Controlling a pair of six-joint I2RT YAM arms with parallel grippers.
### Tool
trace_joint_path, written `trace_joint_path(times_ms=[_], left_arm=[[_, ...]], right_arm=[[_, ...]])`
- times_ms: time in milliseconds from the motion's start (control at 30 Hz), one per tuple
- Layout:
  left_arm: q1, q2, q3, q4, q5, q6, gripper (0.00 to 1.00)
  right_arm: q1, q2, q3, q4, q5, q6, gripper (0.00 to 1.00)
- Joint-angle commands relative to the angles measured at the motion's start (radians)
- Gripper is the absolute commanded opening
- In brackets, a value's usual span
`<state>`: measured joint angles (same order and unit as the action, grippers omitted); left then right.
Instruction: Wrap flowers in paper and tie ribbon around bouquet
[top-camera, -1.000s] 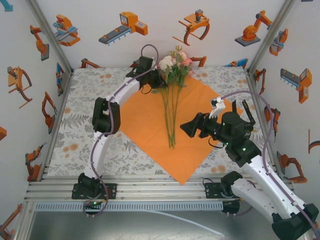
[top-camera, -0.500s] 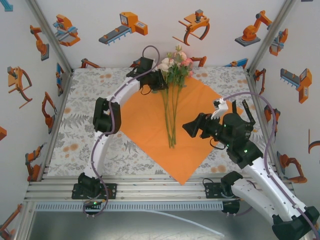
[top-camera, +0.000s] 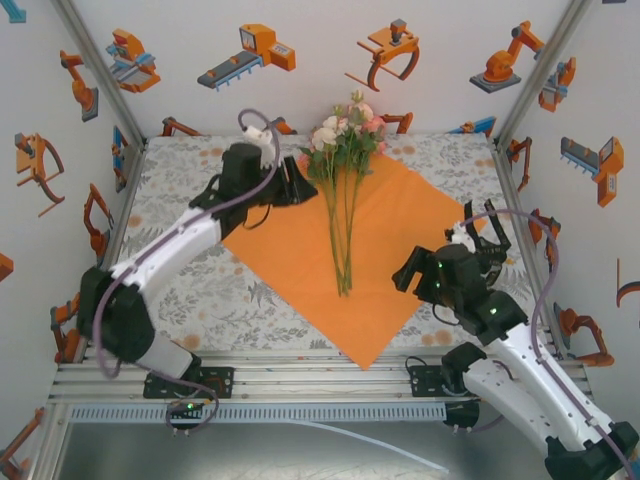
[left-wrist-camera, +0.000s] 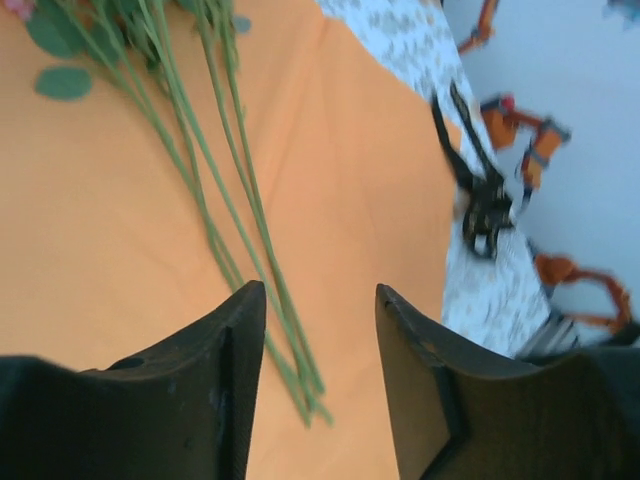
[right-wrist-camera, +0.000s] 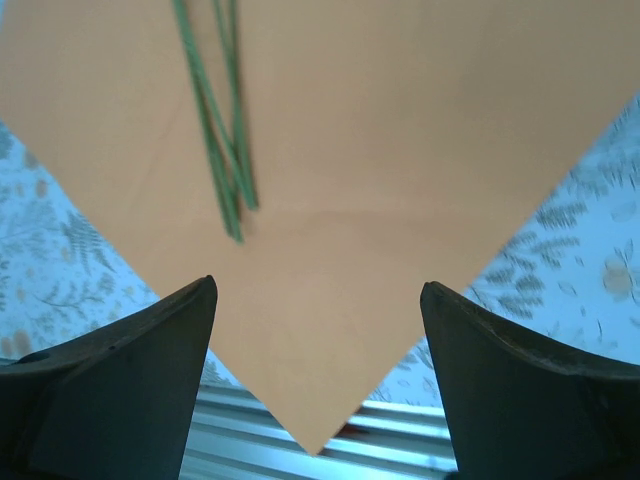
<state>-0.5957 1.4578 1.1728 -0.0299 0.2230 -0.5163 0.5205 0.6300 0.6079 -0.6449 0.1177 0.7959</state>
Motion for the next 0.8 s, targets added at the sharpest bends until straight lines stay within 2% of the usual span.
trace_joint_path(times_ms=[0, 133, 333, 400, 467, 567, 767], left_arm=[[-0.075, -0.128, -0.18, 0.011, -0.089, 0.143, 0.57], [-0.14, -0.256, -0.358, -0.041, -0.162, 0.245, 0.68], [-0.156, -0.386, -0.536, 0.003, -0.178, 0.177, 0.75], [-0.16, -0.427, -0.574, 0.024, -0.199, 0.156, 0.82], [-0.161, -0.457, -0.609, 0.044, -0.215, 0.133, 0.97], [-0.161, -0.471, -0.624, 0.061, -0.217, 0.112, 0.97], [-0.173, -0.471, -0.621, 0.057, -0.19, 0.142, 0.97]], right_arm=[[0.0, 0.0, -0.091, -0.046, 0.017, 0.129, 0.76], [-0.019, 0.047, -0.162, 0.035, 0.016, 0.16, 0.74], [-0.086, 0.143, -0.255, 0.181, -0.087, 0.158, 0.71], [-0.086, 0.157, -0.283, 0.217, -0.101, 0.169, 0.71], [-0.086, 0.164, -0.313, 0.257, -0.122, 0.192, 0.69], [-0.086, 0.166, -0.352, 0.319, -0.161, 0.223, 0.68], [-0.083, 0.135, -0.343, 0.416, -0.351, 0.241, 0.71]])
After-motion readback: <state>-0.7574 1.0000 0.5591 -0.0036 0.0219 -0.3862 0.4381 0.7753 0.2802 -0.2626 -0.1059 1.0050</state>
